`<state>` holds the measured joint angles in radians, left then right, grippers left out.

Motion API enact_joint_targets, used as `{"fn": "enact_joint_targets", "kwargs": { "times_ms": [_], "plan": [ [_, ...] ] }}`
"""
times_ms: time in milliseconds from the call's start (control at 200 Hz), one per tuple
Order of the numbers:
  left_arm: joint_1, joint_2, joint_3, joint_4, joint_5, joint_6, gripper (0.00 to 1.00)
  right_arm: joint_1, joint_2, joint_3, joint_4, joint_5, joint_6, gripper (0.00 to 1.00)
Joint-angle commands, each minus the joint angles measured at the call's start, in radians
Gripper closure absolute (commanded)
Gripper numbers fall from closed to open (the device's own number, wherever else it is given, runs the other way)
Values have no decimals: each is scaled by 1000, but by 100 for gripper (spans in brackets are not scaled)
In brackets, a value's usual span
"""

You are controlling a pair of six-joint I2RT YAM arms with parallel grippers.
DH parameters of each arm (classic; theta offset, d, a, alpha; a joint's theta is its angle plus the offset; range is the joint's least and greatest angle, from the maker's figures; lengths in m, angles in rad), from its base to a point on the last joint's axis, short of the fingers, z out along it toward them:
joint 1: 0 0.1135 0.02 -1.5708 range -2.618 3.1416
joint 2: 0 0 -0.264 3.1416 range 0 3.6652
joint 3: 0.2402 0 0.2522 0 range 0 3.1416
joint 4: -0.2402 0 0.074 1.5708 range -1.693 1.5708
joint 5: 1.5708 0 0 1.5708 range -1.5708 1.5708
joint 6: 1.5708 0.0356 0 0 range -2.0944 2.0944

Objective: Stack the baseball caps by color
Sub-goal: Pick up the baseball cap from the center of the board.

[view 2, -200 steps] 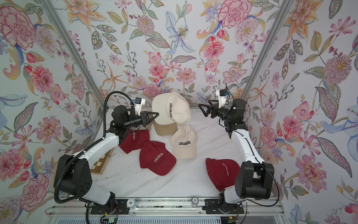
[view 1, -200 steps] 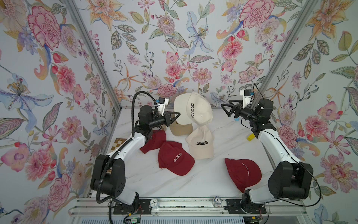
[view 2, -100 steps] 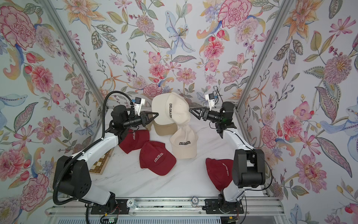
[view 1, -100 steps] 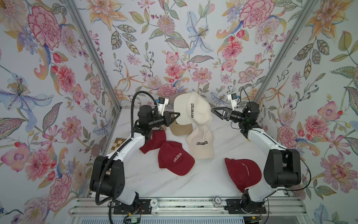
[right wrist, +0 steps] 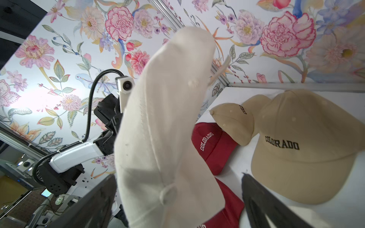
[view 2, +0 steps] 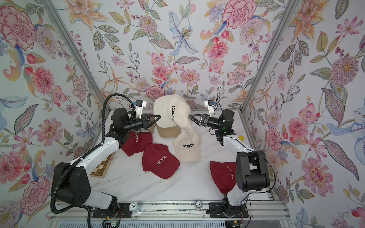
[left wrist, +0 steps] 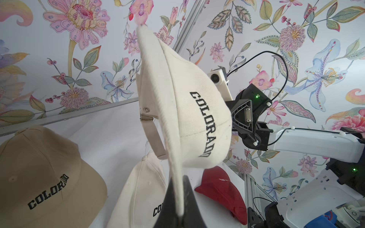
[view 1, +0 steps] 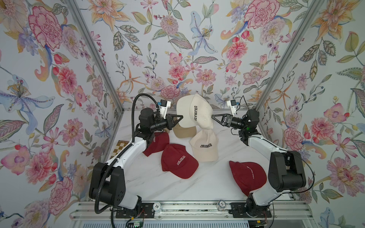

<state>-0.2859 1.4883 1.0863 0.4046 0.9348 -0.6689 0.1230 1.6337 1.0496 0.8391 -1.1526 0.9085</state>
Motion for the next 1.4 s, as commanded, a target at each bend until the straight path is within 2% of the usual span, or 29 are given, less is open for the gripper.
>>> {"fn": "enact_joint_targets", "kwargs": {
  "times_ms": [0, 230, 320, 415, 591, 746, 841, 1091, 1391],
  "plan": [
    [8, -17, -21, 33, -10, 14, 100, 1, 8, 0, 216, -25, 138, 1],
    [8, -10, -34, 33, -14, 14, 100, 9, 66, 9, 449, -36, 332, 1],
    [7, -8, -30, 29, -14, 18, 100, 5, 77, 1, 482, -34, 355, 1],
    [9, -7, -26, 28, -13, 17, 100, -8, 69, -15, 405, -23, 292, 1],
    [7, -12, -22, 23, -13, 23, 100, 2, 12, -14, 42, -1, 24, 1],
    [7, 1, -17, 24, -13, 26, 100, 26, 10, -10, 12, -32, 10, 1],
    [7, 12, -14, 29, -11, 25, 100, 32, 19, -24, 71, -43, 57, 1],
    [7, 21, -26, 36, -14, 28, 100, 33, 55, -39, 418, -62, 327, 1],
    [7, 42, -63, 53, -21, 29, 100, 33, 57, -5, 540, -70, 442, 1]
  ]
}}
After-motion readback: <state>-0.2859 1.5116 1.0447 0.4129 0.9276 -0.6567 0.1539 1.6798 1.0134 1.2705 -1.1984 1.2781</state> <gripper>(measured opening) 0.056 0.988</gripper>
